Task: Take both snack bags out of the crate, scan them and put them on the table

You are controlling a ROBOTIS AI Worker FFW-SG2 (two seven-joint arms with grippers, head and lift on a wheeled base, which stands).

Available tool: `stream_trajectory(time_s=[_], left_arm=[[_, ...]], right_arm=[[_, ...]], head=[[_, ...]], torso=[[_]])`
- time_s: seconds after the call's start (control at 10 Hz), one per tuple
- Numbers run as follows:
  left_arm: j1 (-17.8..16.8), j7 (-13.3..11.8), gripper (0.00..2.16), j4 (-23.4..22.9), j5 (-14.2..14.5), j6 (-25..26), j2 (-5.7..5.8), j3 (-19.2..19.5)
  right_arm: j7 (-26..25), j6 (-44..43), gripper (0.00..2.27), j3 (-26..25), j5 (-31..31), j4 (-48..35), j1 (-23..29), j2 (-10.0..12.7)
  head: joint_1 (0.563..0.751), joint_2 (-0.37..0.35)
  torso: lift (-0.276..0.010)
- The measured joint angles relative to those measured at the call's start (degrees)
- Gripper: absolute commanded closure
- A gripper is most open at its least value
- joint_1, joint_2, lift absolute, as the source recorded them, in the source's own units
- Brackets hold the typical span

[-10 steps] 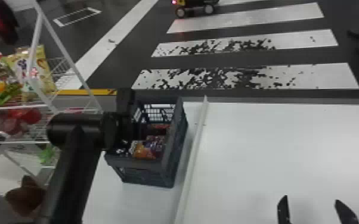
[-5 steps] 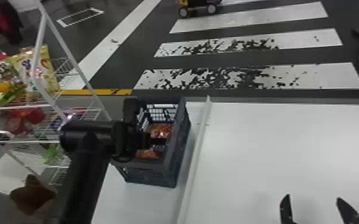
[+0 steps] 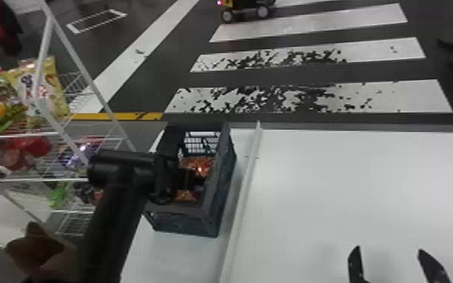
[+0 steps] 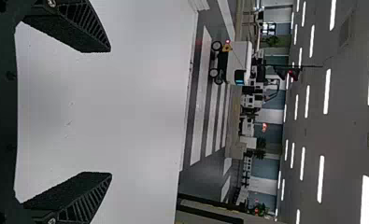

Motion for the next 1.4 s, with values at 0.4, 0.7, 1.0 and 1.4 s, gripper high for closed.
stream_trajectory(time_s=[0.4,0.7,1.0,1.4], left_arm=[[-1.2,-4.3,1.1,4.9,-2.3,-2.7,-0.21,-0.1],[-0.9,-5.2,1.41,6.2,-3.5,-5.7,-0.31,0.4],[1.2,-4.7,2.04,-2.1,-3.8,-0.8,-0.25,3.6],[4.8,-4.5,2.05,-14.3,-3.6,7.5,0.19,7.9]], right_arm=[[0.3,-0.1,0.04,0.1,-0.1,0.0,0.2,0.1],[0.3,-0.1,0.04,0.1,-0.1,-0.1,0.2,0.1],[0.3,-0.1,0.04,0.0,-0.1,0.1,0.2,0.1],[0.3,-0.1,0.04,-0.1,-0.2,0.7,0.0,0.2]], head=[[0.695,0.333],[0.695,0.338],[0.695,0.345],[0.695,0.35]], torso=[[-0.094],[-0.094],[-0.094],[-0.094]])
